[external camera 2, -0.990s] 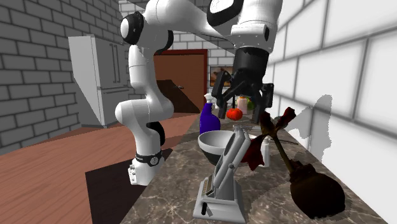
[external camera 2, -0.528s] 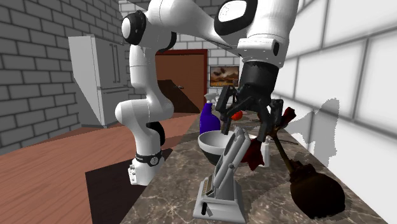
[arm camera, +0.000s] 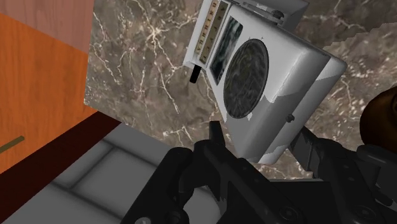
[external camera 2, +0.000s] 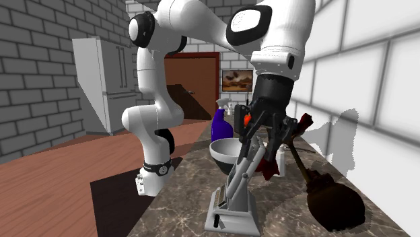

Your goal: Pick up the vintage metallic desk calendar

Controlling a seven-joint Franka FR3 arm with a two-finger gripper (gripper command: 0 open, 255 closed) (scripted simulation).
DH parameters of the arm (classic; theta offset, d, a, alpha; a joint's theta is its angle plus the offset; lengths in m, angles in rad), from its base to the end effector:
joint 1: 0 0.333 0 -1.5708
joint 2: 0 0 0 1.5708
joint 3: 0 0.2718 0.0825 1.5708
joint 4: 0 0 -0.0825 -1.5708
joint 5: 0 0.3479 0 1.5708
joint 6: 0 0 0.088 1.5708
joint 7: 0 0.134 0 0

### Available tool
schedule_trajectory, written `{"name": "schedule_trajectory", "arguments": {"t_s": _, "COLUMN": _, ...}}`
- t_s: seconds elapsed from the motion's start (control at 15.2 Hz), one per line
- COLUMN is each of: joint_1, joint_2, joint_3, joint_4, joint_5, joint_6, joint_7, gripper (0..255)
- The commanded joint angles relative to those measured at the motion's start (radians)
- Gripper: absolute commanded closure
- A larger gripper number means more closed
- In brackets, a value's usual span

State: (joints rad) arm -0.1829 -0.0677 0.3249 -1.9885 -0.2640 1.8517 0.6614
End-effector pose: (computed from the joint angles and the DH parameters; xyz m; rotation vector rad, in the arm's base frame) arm 0.4977 0.0454 0.4304 2.7934 -0.6216 0.0563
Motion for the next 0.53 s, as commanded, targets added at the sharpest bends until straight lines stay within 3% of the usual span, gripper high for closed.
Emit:
{"name": "schedule_trajectory", "arguments": {"t_s": 0.0, "joint_1": 0.0, "joint_2": 0.001, "joint_3": 0.0, "joint_4": -0.002, "joint_5": 0.001, "joint_6": 0.001, "joint_7": 0.0, "gripper": 255}}
{"name": "schedule_trajectory", "arguments": {"t_s": 0.46, "joint_1": 0.0, "joint_2": -0.004, "joint_3": 0.0, "joint_4": 0.019, "joint_5": 0.004, "joint_6": -0.024, "joint_7": -0.008, "gripper": 255}}
